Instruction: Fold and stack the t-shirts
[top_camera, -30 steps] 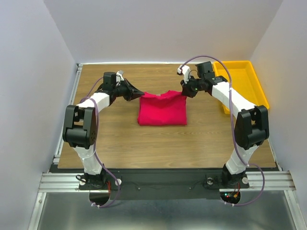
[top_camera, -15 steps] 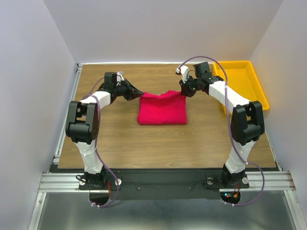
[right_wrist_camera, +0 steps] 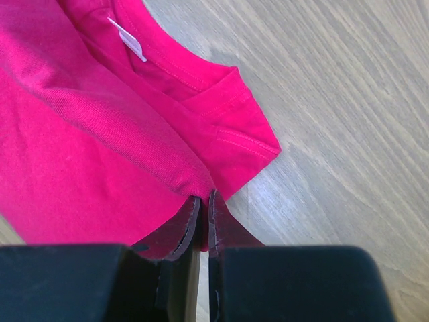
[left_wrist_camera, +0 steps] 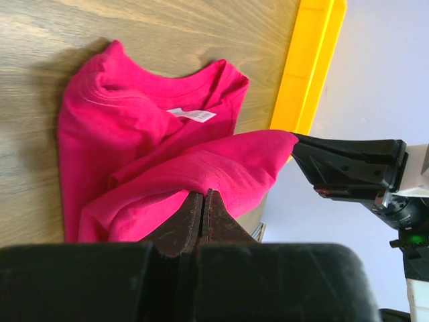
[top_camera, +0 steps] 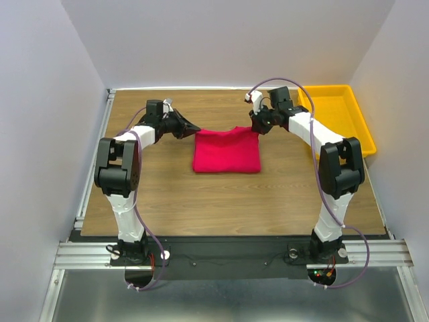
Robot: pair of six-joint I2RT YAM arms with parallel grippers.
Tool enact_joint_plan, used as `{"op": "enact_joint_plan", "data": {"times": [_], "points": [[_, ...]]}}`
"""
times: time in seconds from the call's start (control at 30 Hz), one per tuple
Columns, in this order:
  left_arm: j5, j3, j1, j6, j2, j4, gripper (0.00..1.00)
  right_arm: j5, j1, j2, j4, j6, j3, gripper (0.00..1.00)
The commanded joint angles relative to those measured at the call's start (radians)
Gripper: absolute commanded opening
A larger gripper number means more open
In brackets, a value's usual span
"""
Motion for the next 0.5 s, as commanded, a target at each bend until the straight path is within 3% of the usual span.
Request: {"op": "enact_joint_plan", "data": {"times": [0.0, 0.47], "points": [[0.007, 0.057, 0.006, 0.011, 0.011, 0.029, 0.0, 0.014, -0.009, 0.005, 0.056, 0.017, 0.051, 0.0], [0.007, 0.11, 0.006, 0.004, 0.065, 0.029, 0.0, 0.037, -0.009, 0.035, 0.068, 0.026, 0.063, 0.01]]}}
